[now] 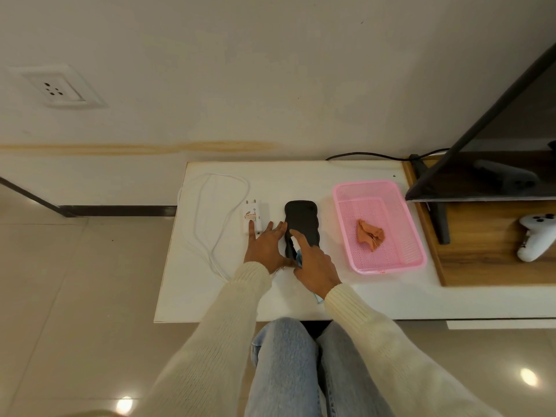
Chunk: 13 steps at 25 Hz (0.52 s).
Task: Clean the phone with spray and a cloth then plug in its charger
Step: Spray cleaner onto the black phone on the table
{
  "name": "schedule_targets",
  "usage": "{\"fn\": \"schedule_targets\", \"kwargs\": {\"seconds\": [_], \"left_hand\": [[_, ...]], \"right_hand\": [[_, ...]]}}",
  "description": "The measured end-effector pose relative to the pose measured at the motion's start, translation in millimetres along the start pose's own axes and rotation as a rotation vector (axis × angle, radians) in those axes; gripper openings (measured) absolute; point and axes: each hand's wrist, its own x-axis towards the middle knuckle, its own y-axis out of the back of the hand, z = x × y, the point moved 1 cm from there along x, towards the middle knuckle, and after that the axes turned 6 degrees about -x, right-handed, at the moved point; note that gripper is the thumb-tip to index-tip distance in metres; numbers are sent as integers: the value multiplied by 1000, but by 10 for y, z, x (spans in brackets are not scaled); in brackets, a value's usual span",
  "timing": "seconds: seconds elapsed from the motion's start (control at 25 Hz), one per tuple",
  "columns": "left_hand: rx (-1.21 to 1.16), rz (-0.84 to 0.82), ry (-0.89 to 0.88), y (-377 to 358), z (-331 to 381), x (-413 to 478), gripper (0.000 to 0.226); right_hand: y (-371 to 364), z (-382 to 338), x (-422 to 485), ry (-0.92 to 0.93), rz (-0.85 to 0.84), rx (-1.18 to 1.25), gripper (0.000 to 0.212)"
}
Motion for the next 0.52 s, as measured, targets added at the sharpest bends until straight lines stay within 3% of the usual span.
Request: {"fn": "schedule_targets", "kwargs": {"seconds": [0.52], "left_hand": [[-39,-23,-8,21,-5,-20,111]], "right_hand": [[-16,132,-44,-51,17,-57,71]]}}
